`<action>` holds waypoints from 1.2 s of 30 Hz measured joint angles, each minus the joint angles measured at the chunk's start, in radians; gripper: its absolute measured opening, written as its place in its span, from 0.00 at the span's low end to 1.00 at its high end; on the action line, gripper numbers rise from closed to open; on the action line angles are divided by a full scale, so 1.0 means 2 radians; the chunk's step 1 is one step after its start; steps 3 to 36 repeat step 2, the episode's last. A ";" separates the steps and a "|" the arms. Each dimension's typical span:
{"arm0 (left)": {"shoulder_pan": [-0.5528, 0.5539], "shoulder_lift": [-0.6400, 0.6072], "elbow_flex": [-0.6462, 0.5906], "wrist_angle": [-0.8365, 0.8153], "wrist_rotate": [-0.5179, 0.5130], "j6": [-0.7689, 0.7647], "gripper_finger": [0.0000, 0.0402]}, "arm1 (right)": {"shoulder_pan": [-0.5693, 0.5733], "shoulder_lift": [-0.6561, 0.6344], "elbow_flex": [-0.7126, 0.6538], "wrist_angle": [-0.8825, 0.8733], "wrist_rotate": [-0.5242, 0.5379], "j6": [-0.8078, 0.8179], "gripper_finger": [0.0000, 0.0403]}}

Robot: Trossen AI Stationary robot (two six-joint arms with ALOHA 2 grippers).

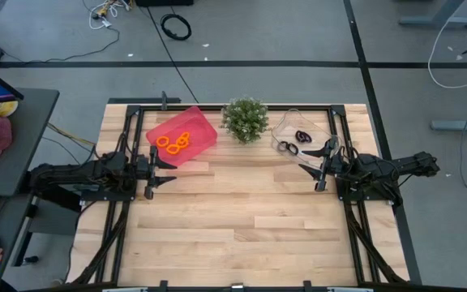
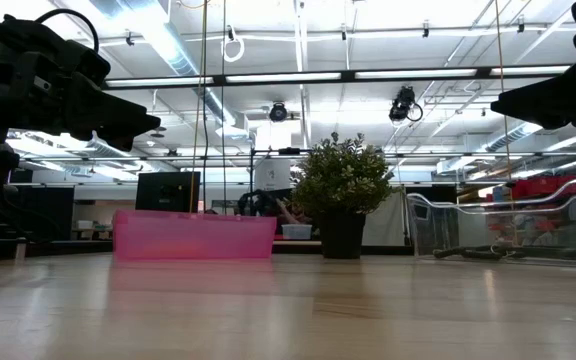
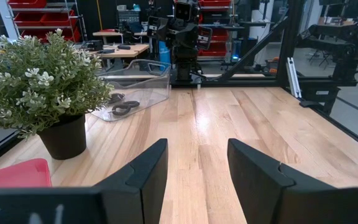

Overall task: Sort spring keychains
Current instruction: Return to Home Position

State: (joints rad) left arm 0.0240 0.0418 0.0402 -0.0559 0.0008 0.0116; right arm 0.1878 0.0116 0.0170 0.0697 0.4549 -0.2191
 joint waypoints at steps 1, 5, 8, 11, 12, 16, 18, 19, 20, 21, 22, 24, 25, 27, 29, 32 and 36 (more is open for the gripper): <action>0.000 0.000 0.000 0.000 0.000 0.000 0.43 | 0.000 0.000 0.000 0.000 0.000 0.000 0.55; 0.000 0.000 0.000 0.000 0.000 0.000 0.43 | 0.000 0.000 0.000 0.000 0.000 0.000 0.55; 0.000 0.000 0.000 0.000 0.000 0.000 0.43 | 0.000 0.000 0.000 0.000 0.000 0.000 0.55; 0.000 0.000 0.000 0.000 0.000 0.000 0.43 | 0.000 0.000 0.000 0.000 0.000 0.000 0.55; 0.000 0.000 0.000 0.000 0.000 0.000 0.43 | 0.000 0.000 0.000 0.000 0.000 0.000 0.55; 0.000 0.000 0.000 0.000 0.000 0.000 0.43 | 0.000 0.000 0.000 0.000 0.000 0.000 0.55; 0.000 0.000 0.000 0.000 0.000 0.000 0.43 | 0.000 0.000 0.000 0.000 0.000 0.000 0.55; 0.000 0.000 0.000 0.000 0.000 0.000 0.43 | 0.000 0.000 0.000 0.000 0.000 0.000 0.55; 0.000 0.000 0.000 0.000 0.000 0.000 0.43 | 0.000 0.000 0.000 0.000 0.000 0.000 0.55; 0.000 0.000 0.000 0.000 0.000 0.000 0.43 | 0.000 0.000 0.000 0.000 0.000 0.000 0.55; 0.000 0.000 0.000 0.000 0.000 0.000 0.43 | 0.000 0.000 0.000 0.000 0.000 0.000 0.55; 0.000 0.000 0.000 0.000 0.000 0.000 0.43 | 0.000 0.000 0.000 0.000 0.000 0.000 0.55; 0.000 0.000 0.000 0.000 0.000 0.000 0.43 | 0.000 0.000 0.000 0.000 0.000 0.000 0.55; 0.000 0.000 0.000 0.000 0.000 0.000 0.43 | 0.000 0.000 0.000 0.000 0.000 0.000 0.55; 0.000 0.000 0.000 0.000 0.000 0.000 0.43 | 0.000 0.000 0.000 0.000 0.000 0.000 0.55; 0.000 0.000 0.000 0.000 0.000 0.000 0.43 | 0.000 0.000 0.000 0.000 0.000 0.000 0.55; 0.000 0.000 0.000 0.000 0.000 0.000 0.43 | 0.000 0.000 0.000 0.000 0.000 0.000 0.55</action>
